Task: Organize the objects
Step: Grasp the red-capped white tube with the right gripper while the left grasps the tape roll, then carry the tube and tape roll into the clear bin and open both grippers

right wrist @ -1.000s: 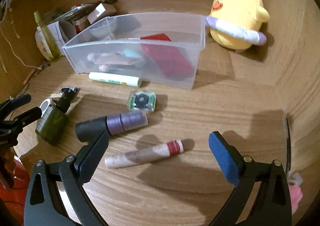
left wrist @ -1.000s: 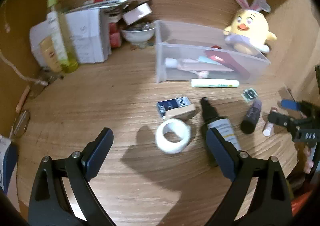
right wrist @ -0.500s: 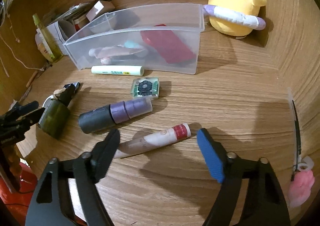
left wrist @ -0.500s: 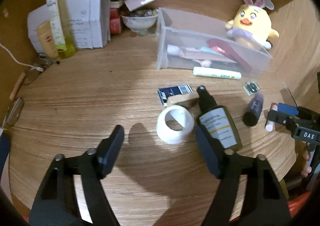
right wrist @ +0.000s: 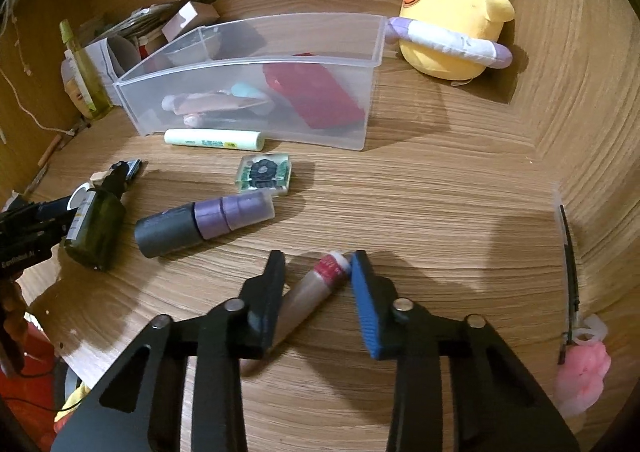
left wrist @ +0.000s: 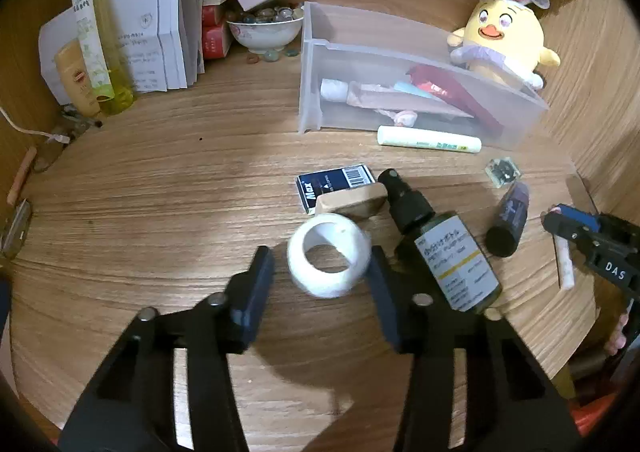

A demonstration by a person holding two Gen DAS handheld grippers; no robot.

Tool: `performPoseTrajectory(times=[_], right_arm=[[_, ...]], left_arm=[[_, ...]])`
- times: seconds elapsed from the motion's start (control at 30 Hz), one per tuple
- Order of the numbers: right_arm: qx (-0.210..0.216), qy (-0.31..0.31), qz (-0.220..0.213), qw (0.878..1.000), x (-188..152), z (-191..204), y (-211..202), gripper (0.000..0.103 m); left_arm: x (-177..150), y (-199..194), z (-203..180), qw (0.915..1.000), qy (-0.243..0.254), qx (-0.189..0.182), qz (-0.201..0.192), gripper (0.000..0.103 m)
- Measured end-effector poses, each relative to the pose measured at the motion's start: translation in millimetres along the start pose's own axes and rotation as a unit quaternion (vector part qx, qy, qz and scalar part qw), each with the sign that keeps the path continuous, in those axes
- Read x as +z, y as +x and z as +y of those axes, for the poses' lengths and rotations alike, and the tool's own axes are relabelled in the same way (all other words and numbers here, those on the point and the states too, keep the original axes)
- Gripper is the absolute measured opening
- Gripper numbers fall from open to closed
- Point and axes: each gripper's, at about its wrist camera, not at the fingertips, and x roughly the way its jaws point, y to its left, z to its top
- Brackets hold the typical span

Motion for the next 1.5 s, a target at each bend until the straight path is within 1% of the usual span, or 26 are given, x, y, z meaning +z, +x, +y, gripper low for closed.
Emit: performPoseTrajectory(times=[0.03, 0.2, 0.47, 0.6, 0.97, 1.27, 1.5], right_arm=[[0.001, 0.0, -0.002, 1.0, 0, -1, 0, 0.024], [0.005, -0.003, -0.006, 1.0, 0, 0, 0, 0.014], [0.006, -0.004, -0.016, 1.0, 2, 1, -2, 0.014], [0.007, 0.0, -0.03, 1.0, 8, -1, -9, 0.014], [0.011, 0.021, -0.094, 0.995, 37, -17, -42, 0.014], [0.008, 0.014, -0.147, 0.989, 62, -19, -66, 0.014], [0.014, 0.001, -0.18, 0.983, 84, -13, -77, 0.014]], left_arm=[[1, 0, 0, 1.0, -0.002, -0.003, 0.0, 0.04], [2, -1, -1, 0.9999, -0.009, -0.002, -0.008, 0.039], [4, -25, -1, 0.9987, -0.002, 0.008, -0.051, 0.039], [11, -32, -1, 0.9978, -0.004, 0.007, -0.066, 0.039], [37, -44, -11, 0.9943, -0.001, -0.002, -0.107, 0.039], [59, -47, -19, 0.9919, 0.005, -0.013, -0.126, 0.039], [73, -51, -21, 0.9899, 0.011, -0.007, -0.141, 0.039]])
